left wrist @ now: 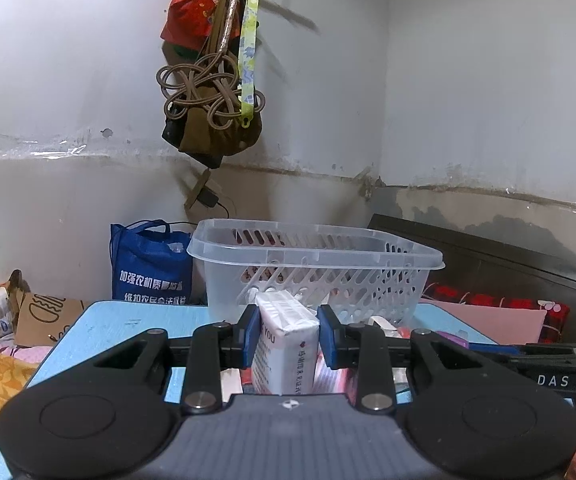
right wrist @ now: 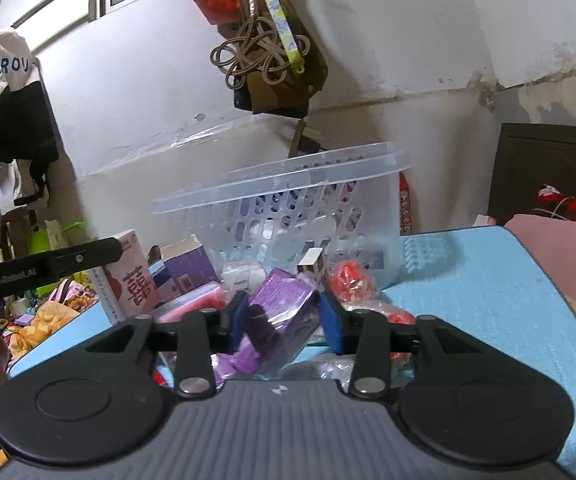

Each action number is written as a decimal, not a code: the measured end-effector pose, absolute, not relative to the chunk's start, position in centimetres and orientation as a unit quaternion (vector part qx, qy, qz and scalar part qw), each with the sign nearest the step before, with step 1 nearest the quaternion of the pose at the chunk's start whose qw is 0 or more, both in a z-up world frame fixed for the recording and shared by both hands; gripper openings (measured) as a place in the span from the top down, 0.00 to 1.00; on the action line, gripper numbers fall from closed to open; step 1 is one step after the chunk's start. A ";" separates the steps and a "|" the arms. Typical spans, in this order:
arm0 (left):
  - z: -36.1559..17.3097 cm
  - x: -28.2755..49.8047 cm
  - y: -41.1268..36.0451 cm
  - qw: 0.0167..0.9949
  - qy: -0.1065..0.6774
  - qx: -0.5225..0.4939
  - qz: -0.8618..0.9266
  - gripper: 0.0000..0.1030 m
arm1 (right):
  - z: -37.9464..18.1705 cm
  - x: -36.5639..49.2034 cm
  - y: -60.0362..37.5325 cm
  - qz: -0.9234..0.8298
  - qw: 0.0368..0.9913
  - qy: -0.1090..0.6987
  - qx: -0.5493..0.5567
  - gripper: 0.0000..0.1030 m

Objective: Organize objects

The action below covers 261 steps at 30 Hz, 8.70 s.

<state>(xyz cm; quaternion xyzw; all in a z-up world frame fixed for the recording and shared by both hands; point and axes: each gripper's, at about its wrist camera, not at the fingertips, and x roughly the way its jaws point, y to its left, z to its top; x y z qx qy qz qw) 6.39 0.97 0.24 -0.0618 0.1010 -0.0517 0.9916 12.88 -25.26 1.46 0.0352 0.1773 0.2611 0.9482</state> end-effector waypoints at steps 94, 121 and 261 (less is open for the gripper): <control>8.4 16.7 1.8 0.993 0.094 -0.019 -0.068 0.28 | 12.0 19.5 -22.2 0.272 0.958 0.093 0.008 0.56; -4.3 2.5 -0.1 0.974 0.140 -0.090 -0.152 0.03 | -2.0 9.6 -26.9 0.215 0.960 0.174 0.031 0.00; -5.0 8.3 3.8 0.983 0.177 -0.033 -0.030 0.58 | -0.7 15.4 -30.8 0.207 0.956 0.195 0.072 0.54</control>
